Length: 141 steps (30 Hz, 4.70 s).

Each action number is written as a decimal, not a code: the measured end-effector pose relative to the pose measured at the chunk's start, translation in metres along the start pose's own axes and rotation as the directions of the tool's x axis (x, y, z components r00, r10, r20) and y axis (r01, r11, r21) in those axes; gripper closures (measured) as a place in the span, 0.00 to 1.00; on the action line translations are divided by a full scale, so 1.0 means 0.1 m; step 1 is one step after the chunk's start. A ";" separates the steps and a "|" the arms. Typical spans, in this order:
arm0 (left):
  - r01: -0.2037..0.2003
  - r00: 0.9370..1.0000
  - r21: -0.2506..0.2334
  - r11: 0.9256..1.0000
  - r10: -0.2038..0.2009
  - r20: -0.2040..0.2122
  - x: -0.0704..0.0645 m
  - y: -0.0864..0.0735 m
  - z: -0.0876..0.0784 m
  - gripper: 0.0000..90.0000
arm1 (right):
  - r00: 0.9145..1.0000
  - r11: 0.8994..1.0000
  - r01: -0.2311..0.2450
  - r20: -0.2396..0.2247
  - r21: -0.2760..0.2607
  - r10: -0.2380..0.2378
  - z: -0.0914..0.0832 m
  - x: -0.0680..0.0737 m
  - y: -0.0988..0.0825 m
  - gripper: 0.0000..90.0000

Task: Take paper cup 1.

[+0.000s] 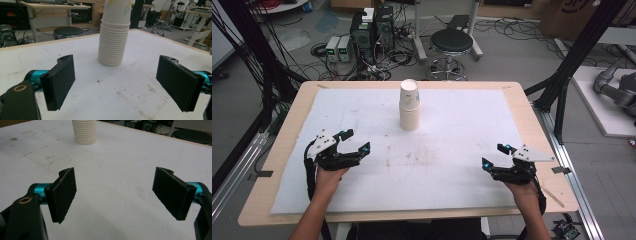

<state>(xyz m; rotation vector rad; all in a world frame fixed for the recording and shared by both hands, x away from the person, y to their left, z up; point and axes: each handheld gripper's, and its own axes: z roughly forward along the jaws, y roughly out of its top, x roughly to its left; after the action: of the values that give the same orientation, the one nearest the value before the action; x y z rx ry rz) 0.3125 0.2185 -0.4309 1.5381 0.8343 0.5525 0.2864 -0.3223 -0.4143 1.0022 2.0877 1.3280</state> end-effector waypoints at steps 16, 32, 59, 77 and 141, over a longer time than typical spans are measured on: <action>-0.003 1.000 0.007 1.000 0.003 0.007 -0.03 0.02 0.02 0.17 | 1.000 1.000 -0.002 -0.009 0.002 0.002 -0.02 0.00 -0.01 0.22; -0.004 0.998 0.008 1.000 0.004 0.060 -0.12 0.13 0.04 0.17 | 1.000 1.000 0.005 -0.027 0.018 -0.004 0.05 0.07 0.04 0.22; -0.032 0.988 0.049 0.998 0.024 0.150 -0.09 0.93 0.66 0.18 | 0.999 0.999 0.027 -0.023 0.020 -0.026 0.03 0.09 0.07 0.22; -0.030 0.988 0.101 0.994 0.014 0.152 -0.02 1.36 1.16 0.18 | 0.999 1.000 0.019 -0.046 0.018 -0.018 0.02 0.09 0.10 0.22; -0.107 0.985 0.098 0.989 0.092 0.149 -0.11 1.85 1.62 0.38 | 0.998 1.000 -0.003 -0.055 0.009 0.003 0.01 0.08 0.10 0.22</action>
<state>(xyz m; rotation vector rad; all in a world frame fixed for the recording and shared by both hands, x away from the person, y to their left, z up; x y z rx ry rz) 0.4638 0.1071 -0.2713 1.7027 0.6878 0.4697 0.2852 -0.3128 -0.4061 0.9832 2.1351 1.3640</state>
